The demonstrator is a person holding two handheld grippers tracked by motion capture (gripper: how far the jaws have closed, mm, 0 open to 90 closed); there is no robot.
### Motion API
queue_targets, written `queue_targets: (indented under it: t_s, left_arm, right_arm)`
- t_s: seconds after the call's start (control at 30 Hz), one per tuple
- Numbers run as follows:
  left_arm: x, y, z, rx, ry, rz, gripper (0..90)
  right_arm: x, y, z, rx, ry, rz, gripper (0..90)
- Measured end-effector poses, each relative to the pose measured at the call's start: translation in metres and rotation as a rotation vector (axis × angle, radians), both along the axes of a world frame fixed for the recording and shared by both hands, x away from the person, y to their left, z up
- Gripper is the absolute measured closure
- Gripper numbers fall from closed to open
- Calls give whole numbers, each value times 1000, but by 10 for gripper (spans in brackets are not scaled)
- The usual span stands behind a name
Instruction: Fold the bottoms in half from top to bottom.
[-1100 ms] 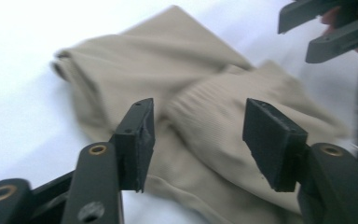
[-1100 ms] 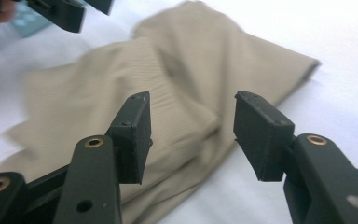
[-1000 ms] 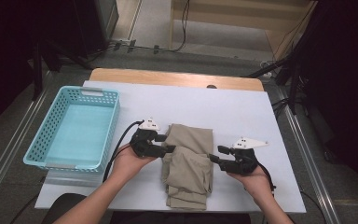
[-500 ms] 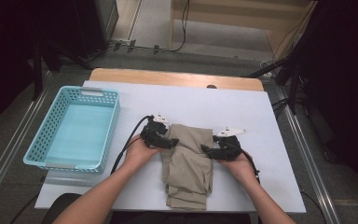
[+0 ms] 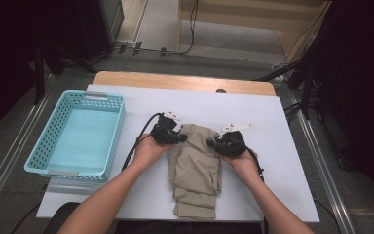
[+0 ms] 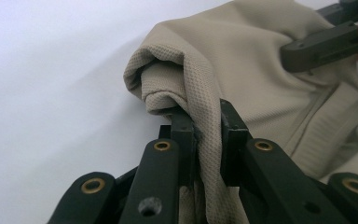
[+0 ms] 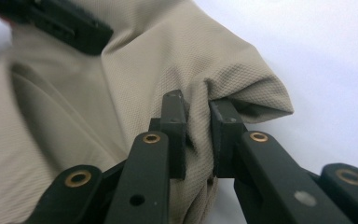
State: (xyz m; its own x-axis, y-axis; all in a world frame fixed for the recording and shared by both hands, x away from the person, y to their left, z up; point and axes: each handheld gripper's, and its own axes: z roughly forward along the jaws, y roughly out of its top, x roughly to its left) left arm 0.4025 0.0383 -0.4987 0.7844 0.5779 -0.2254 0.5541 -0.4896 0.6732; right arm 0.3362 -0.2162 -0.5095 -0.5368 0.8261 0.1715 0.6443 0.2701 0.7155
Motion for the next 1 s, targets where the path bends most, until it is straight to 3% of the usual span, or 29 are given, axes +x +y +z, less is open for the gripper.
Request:
queue_targets:
  t_s: [0.1, 0.33, 0.57, 0.67, 0.77, 0.8, 0.83, 0.9, 1.0]
  left_arm:
    - [15, 3, 6, -41, -10, 24, 804]
    - [51, -5, 25, -34, -59, 76, 805]
    - [74, -8, 55, -78, -115, 118, 810]
    - [83, -11, 73, -100, -152, 150, 810]
    - [85, -13, 86, -111, -236, 173, 788]
    - [85, -13, 88, -114, -247, 180, 775]
    - [85, -14, 87, -112, -253, 183, 732]
    - [85, -12, 86, -79, -244, 196, 593]
    - [86, -5, 81, -79, -172, 195, 560]
  right_arm:
    - [15, -5, 7, 19, -19, -17, 775]
    - [56, -4, 16, 27, -38, -81, 774]
    - [83, -7, 46, 50, -91, -121, 772]
    - [94, -7, 62, 52, -118, -141, 773]
    - [104, -9, 77, 58, -143, -170, 772]
    - [107, -10, 80, 62, -151, -182, 769]
    - [108, -11, 82, 59, -154, -191, 754]
    - [110, -11, 82, 3, -169, -211, 616]
    - [111, -17, 74, -8, -94, -197, 521]
